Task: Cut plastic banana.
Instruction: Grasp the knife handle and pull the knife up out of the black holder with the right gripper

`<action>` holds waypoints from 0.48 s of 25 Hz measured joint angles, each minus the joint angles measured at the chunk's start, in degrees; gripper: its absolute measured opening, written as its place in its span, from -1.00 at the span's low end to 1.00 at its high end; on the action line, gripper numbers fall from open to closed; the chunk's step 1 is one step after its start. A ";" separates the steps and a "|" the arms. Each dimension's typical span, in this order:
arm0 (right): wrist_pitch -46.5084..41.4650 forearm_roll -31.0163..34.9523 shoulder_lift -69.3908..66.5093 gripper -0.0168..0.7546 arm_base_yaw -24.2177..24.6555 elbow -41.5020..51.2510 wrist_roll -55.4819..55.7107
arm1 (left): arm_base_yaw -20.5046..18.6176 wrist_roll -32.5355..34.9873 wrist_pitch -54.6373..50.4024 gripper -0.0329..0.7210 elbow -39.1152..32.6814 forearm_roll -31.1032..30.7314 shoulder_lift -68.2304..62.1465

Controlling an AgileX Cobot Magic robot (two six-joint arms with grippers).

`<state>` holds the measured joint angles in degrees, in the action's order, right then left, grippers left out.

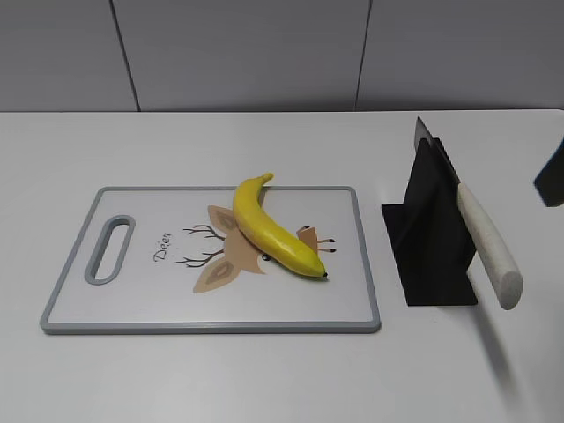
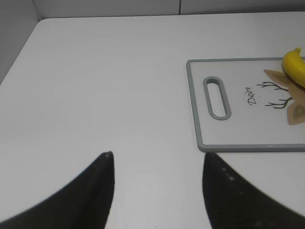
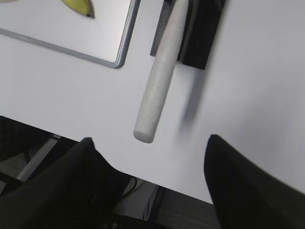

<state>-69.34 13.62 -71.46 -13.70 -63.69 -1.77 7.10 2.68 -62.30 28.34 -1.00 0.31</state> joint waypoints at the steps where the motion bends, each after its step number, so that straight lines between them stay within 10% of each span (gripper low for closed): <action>1: 0.00 -0.28 -1.66 0.45 -1.21 -0.36 0.82 | 0.00 0.00 0.00 0.61 0.00 0.00 0.00; 12: 0.00 -3.37 -12.14 0.45 -7.00 -0.85 8.50 | 0.00 0.00 0.00 0.61 0.00 0.04 0.00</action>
<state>-69.34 10.25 -83.60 -20.70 -64.54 6.73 7.10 2.68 -62.30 28.34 -0.96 0.31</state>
